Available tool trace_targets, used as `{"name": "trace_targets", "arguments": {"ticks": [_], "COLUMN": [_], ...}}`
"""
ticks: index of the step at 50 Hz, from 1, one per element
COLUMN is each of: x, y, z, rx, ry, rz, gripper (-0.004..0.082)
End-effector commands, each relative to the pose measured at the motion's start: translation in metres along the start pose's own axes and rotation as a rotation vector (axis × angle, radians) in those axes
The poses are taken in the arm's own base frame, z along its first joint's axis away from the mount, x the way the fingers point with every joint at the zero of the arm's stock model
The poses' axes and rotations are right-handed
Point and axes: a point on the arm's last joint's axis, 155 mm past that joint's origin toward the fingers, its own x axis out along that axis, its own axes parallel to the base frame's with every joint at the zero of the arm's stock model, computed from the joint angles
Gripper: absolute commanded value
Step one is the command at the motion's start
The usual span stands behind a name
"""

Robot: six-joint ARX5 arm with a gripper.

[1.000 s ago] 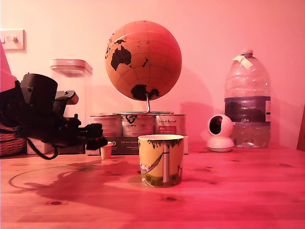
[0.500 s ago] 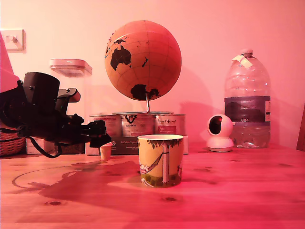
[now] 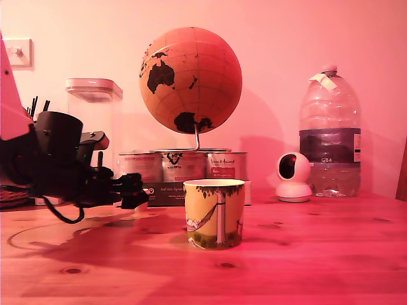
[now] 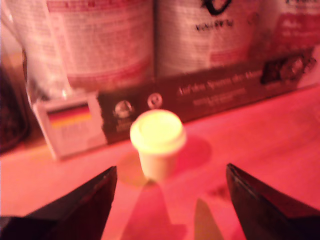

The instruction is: Pick up the coffee capsules from the table one by one and drop them inside the nearest coffee cup

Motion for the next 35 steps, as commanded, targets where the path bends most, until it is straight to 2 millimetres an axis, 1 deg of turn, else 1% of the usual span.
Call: {"name": "trace_targets", "arguments": {"ticks": [1, 15, 30, 33, 35], "x": [0.008, 0.019, 0.021, 0.021, 0.021], "y": [0.000, 0.001, 0.001, 0.001, 0.001], "z": [-0.017, -0.018, -0.018, -0.018, -0.017], "rx": [-0.007, -0.016, -0.022, -0.021, -0.021], "ry": [0.026, 0.068, 0.078, 0.077, 0.075], "rz": [-0.002, -0.001, -0.001, -0.002, -0.002], "gripper": [0.0624, 0.0624, 0.0614, 0.0589, 0.0553]}}
